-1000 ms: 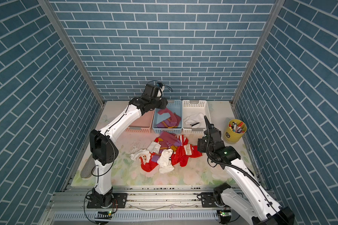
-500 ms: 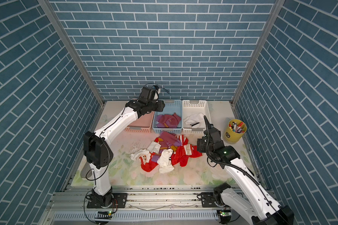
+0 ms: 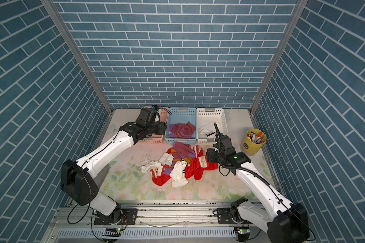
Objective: Sort the socks into the basket by color
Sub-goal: Place the sock in the bin, then pick up the sock at the center of the board.
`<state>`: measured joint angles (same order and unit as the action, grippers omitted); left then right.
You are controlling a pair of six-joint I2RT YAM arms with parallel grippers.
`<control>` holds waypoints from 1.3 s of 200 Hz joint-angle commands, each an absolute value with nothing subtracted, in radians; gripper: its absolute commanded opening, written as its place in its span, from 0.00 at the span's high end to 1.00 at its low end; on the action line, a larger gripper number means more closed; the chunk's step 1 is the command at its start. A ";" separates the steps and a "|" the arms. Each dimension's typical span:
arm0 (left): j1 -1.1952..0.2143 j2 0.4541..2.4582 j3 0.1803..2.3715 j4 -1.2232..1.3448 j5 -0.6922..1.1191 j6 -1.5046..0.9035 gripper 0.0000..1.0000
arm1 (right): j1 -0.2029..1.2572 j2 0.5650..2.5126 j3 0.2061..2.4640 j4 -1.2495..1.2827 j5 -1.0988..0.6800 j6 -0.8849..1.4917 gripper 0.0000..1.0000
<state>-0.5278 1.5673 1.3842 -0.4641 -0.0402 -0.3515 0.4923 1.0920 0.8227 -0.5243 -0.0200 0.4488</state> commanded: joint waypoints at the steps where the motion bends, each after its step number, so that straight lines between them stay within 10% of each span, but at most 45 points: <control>1: -0.522 1.517 1.305 -0.435 -0.045 -0.377 0.47 | 0.522 1.144 0.841 -0.446 -0.059 0.466 0.36; 260: -0.532 1.347 1.060 -0.454 -0.043 -0.450 0.45 | 0.744 1.742 1.122 -0.397 0.022 0.363 0.43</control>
<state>-0.5297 1.3670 1.0809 -0.4435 -0.0334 -0.4416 0.7353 1.7191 1.0988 -0.3626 -0.0139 0.3759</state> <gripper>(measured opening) 0.548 0.582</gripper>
